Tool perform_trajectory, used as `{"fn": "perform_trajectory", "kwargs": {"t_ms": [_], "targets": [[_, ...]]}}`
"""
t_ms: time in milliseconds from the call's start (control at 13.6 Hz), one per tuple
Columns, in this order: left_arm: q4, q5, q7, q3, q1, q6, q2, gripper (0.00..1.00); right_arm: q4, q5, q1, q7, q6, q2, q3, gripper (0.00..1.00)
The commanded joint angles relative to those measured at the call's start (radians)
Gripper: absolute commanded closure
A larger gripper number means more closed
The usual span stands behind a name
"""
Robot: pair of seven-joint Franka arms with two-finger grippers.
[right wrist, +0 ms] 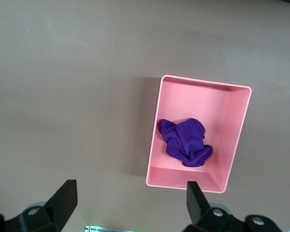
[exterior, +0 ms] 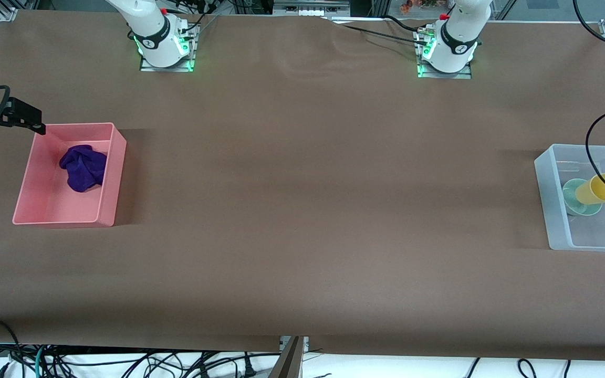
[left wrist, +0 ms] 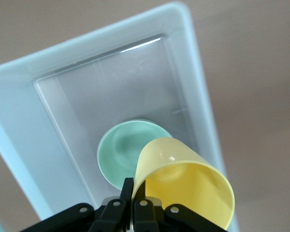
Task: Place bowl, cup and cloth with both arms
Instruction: 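Lower the yellow cup into the green bowl and open the left gripper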
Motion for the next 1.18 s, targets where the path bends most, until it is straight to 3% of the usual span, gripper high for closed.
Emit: {"fn": "perform_trajectory", "kwargs": {"t_ms": [0,74,148,221,295,516,811,1107], "targets": [[-0.024,0.022,0.043,-0.016,0.039,0.090,0.055,1.00,-0.026,-0.017,-0.007,0.011,-0.001,-0.018,0.011,0.00],[-0.026,0.022,0.043,-0.016,0.039,0.090,0.057,1.00,-0.026,-0.015,-0.007,0.011,-0.001,-0.018,0.011,0.00],[-0.026,0.022,0.046,-0.016,0.039,0.086,0.057,0.72,-0.026,-0.015,-0.007,0.011,-0.001,-0.018,0.011,0.00],[-0.026,0.022,0.052,-0.016,0.039,0.083,0.055,0.15,-0.026,-0.017,-0.007,0.011,-0.001,-0.018,0.011,0.00],[-0.023,0.022,0.061,-0.016,0.039,0.078,0.046,0.00,-0.026,-0.015,-0.007,0.010,0.000,-0.017,0.011,0.00],[-0.006,0.011,0.074,-0.042,0.025,-0.029,-0.032,0.00,-0.024,-0.018,-0.007,0.011,0.007,-0.013,0.011,0.00],[-0.001,0.004,-0.094,-0.247,0.025,-0.202,-0.166,0.00,-0.013,-0.017,-0.007,0.011,0.002,-0.010,0.011,0.00],[0.107,0.002,-0.235,-0.456,0.025,-0.386,-0.187,0.00,-0.013,-0.020,-0.007,0.011,0.002,-0.010,0.011,0.00]]}}
